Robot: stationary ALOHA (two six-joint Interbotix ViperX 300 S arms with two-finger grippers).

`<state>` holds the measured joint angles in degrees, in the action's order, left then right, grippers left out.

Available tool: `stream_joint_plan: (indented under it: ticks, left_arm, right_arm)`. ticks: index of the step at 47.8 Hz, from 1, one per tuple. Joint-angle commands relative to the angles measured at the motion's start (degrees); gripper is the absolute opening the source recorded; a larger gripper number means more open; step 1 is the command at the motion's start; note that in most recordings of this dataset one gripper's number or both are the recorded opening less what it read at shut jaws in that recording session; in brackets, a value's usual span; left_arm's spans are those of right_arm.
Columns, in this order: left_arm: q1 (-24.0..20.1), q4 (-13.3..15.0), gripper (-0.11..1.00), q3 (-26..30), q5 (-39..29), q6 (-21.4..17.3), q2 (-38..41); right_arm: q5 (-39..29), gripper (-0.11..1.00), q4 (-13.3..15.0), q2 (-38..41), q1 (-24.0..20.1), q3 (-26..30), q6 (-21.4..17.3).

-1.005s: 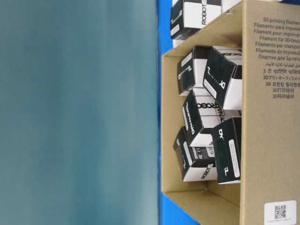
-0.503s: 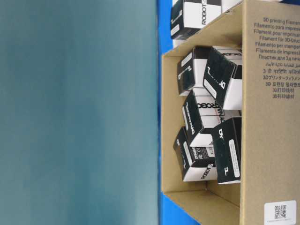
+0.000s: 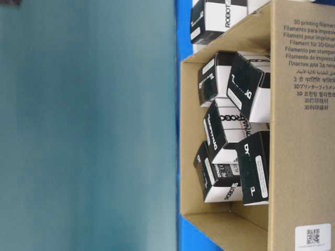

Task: Pick a box that is randomly placed inside the cardboard box.
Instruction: 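Move the right gripper from rest over the cardboard box, then lower the open right gripper onto a black-and-white box near the box's left side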

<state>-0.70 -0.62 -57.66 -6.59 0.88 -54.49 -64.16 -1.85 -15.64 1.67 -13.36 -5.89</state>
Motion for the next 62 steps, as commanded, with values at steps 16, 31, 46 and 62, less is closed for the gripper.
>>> stream_joint_plan:
  ticks: [16, 31, 46, 62]
  left_arm:
    - [-0.09, -0.18, -0.07, 3.16, 0.18, 0.18, -0.18]
    - [2.11, -0.18, -0.07, 3.34, 0.18, 0.26, -0.53]
    - [2.02, -0.18, -0.07, 3.25, 0.09, 0.18, -0.7]
    - [1.93, -0.18, -0.07, 3.34, -1.58, 0.26, -0.88]
  right_arm:
    - [-3.25, 0.01, 0.09, 15.03, 1.76, 10.2, 11.87]
    - [-1.23, 0.01, 1.76, 24.7, 5.01, 16.96, 22.5]
    - [7.73, 0.06, 1.76, 33.57, 6.59, 21.53, 34.54]
    - [9.05, 0.21, 1.58, 37.27, 6.59, 22.85, 38.14]
